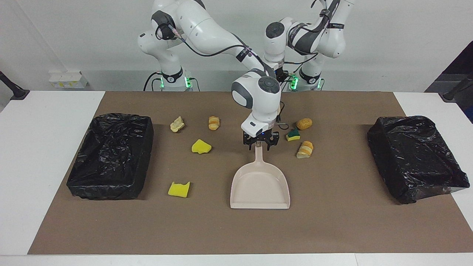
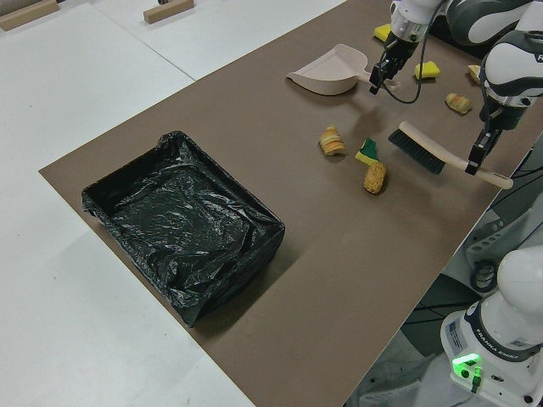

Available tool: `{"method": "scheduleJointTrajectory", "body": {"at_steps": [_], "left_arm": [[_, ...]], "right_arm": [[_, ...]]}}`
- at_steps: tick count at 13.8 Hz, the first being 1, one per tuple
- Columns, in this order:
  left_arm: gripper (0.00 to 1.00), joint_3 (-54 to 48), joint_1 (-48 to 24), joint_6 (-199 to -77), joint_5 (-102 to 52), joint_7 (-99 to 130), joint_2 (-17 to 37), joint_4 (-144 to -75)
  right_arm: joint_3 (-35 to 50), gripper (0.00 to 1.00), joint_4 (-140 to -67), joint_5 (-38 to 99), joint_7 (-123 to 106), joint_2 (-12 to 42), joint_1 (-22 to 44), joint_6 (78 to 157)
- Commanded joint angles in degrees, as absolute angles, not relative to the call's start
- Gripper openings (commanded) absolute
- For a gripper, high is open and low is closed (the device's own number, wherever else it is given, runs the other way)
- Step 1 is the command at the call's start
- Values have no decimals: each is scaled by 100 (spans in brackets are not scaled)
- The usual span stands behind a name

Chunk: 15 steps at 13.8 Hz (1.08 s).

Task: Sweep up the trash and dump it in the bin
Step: 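Grasp the brush with the left gripper while the right gripper lifts the dustpan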

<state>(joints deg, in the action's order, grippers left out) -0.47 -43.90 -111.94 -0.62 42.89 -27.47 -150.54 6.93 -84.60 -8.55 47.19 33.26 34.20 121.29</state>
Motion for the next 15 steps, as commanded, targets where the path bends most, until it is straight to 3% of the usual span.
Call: {"method": "scheduleJointTrajectory", "body": {"at_steps": [1, 3, 4, 10, 15], "left_arm": [[0, -88, -3686, -11083, 44, 3650, -2953, -14968], [0, -88, -3097, -11083, 44, 2965, -2796, -14741], [0, -88, -2781, -11074, 53, 2666, -2551, -14539], [0, -70, -1285, -11136, 53, 733, -1680, -13852], [0, -62, -853, -11040, 53, -420, -977, -13572]], "right_arm": [[721, 36, -8745, -941, 4896, 3190, 3340, 12532], [721, 8, -8745, -923, 4913, 3182, 3349, 12516], [721, 0, -8736, -905, 4913, 3147, 3340, 12516], [738, 0, -8763, -862, 4056, 2480, 3156, 11876], [729, 0, -8921, -659, 1852, 2004, 2945, 11252]]}}
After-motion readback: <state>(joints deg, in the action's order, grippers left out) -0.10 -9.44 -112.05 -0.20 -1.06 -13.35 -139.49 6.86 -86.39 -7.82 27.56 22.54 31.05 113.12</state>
